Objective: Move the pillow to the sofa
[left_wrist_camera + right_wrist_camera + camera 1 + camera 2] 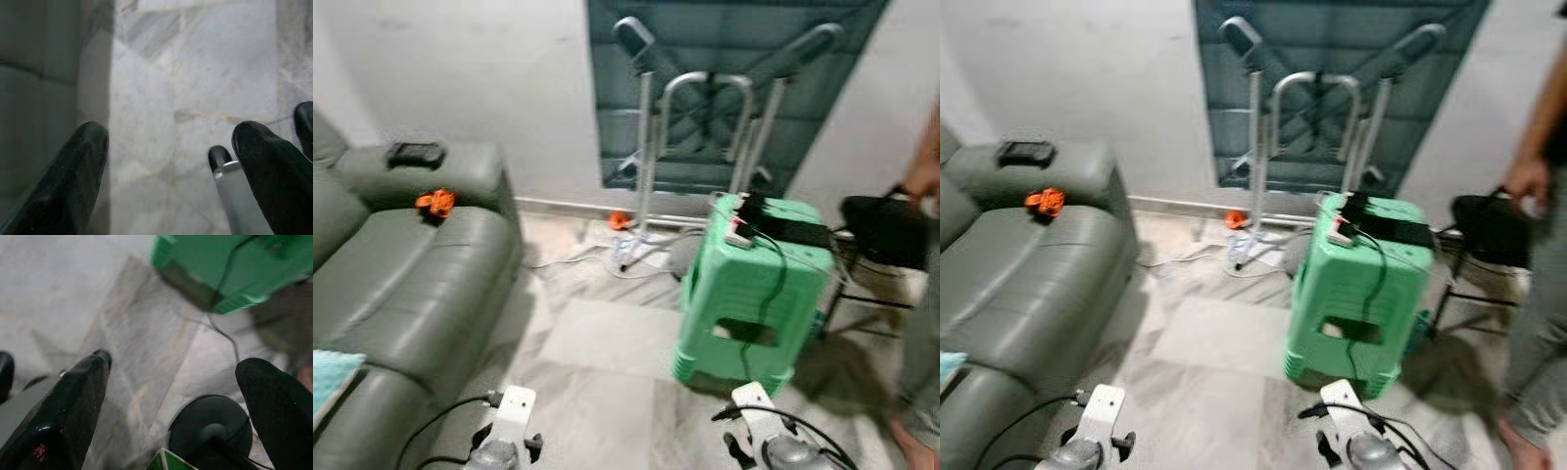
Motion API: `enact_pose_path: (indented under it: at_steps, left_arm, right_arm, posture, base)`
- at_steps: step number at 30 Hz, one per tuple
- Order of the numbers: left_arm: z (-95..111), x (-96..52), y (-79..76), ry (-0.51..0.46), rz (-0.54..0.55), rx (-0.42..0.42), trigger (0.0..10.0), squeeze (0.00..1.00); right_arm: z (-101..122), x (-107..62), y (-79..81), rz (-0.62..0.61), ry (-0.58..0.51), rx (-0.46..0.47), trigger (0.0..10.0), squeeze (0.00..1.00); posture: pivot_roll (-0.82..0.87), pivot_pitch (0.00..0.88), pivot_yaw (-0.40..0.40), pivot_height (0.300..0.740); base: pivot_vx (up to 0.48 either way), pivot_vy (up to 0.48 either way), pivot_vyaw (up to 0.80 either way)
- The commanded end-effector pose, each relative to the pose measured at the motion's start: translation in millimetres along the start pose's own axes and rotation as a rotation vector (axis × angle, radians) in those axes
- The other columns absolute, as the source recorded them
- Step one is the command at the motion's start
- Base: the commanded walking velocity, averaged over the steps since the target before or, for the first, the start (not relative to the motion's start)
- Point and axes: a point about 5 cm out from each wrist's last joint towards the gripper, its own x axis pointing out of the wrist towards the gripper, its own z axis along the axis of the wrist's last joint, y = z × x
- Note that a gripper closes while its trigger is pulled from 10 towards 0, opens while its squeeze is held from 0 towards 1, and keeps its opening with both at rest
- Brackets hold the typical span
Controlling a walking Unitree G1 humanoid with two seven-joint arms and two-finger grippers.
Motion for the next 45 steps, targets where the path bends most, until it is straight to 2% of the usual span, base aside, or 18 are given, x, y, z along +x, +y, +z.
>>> enact_pose_path:
  at_steps: [1, 10, 31, 45]
  left_arm:
    - [-5.9, -0.4, 5.2, 0.023, 0.014, 0.012, 10.0, 0.0]
    - [-6.1, -0.4, 5.0, 0.023, 0.012, 0.015, 10.0, 0.0]
    - [-8.2, -0.4, 5.9, 0.057, 0.01, 0.043, 10.0, 0.0]
    - [-10.0, -0.6, 3.5, 0.062, -0.022, -0.009, 10.0, 0.0]
  right_arm:
    - [-0.9, 0.6, 7.7, 0.017, 0.004, 0.007, 10.0, 0.0]
    - [-1.2, 0.5, 7.8, 0.017, 0.003, 0.009, 10.0, 0.0]
    - [-0.8, 0.7, 8.6, 0.03, 0.015, -0.029, 10.0, 0.0]
    - [-1.3, 0.7, 8.9, 0.036, 0.024, -0.058, 10.0, 0.0]
  posture:
    - [-0.1, 0.0, 0.05, 0.74]
    - [-0.1, 0.0, 0.051, 0.74]
    - [-0.09, 0.0, 0.047, 0.74]
    - [-0.09, 0.0, 0.045, 0.74]
  base:
    - [0.0, 0.0, -0.77]
    - [0.0, 0.0, -0.76]
    - [0.0, 0.0, 0.0]
    - [0.0, 0.0, 0.0]
